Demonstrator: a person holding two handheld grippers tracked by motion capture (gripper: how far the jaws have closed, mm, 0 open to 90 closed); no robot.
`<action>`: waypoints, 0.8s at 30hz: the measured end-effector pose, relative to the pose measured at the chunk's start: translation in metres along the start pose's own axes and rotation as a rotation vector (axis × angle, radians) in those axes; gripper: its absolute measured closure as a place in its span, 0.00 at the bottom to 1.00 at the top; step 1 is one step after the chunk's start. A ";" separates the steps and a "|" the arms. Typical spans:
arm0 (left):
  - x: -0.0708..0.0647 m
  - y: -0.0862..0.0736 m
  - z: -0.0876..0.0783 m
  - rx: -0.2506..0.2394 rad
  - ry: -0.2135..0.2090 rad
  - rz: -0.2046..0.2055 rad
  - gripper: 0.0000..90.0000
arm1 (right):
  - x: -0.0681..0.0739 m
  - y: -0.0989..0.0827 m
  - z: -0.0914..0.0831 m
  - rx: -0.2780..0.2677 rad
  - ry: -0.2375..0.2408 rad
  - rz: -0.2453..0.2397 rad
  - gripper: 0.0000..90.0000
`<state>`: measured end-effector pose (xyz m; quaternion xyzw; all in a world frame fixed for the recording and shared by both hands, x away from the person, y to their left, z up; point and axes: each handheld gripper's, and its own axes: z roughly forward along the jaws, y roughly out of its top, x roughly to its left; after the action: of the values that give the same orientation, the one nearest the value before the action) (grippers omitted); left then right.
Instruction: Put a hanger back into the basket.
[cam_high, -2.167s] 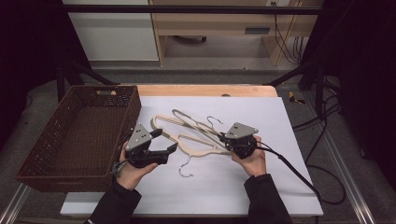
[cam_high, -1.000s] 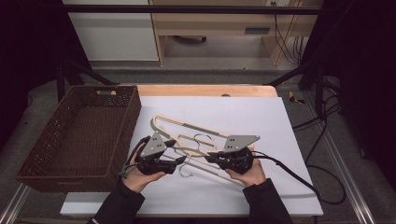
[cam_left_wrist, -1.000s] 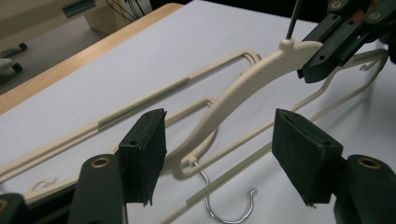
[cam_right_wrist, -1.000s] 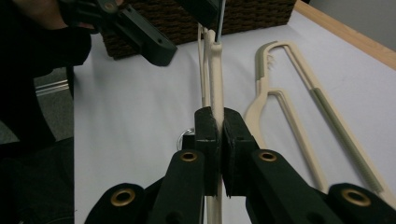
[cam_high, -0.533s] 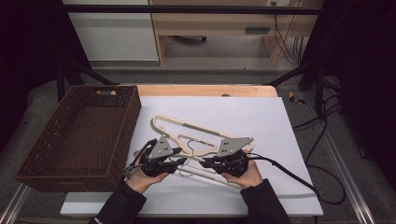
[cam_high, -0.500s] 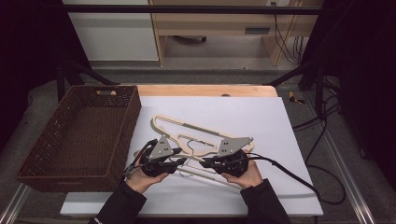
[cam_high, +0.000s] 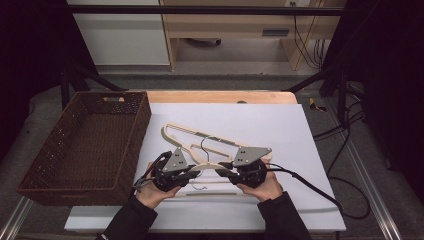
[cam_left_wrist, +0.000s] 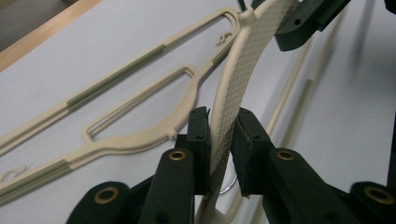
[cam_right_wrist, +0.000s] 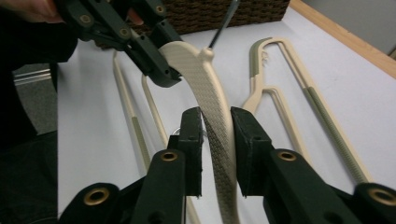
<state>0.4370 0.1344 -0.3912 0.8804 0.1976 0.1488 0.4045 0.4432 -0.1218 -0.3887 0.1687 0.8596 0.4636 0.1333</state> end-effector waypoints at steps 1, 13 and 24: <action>0.000 0.000 0.000 0.002 -0.008 -0.002 0.87 | 0.000 0.000 0.001 -0.002 -0.014 0.002 0.79; -0.010 0.004 -0.002 -0.034 -0.091 -0.042 0.95 | -0.002 -0.002 0.002 -0.022 -0.081 0.016 0.58; -0.008 0.005 -0.012 -0.072 -0.026 -0.094 0.96 | -0.006 0.001 -0.016 -0.111 -0.143 0.073 0.35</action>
<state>0.4261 0.1351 -0.3804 0.8568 0.2280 0.1252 0.4452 0.4426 -0.1357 -0.3792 0.2247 0.8143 0.5018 0.1863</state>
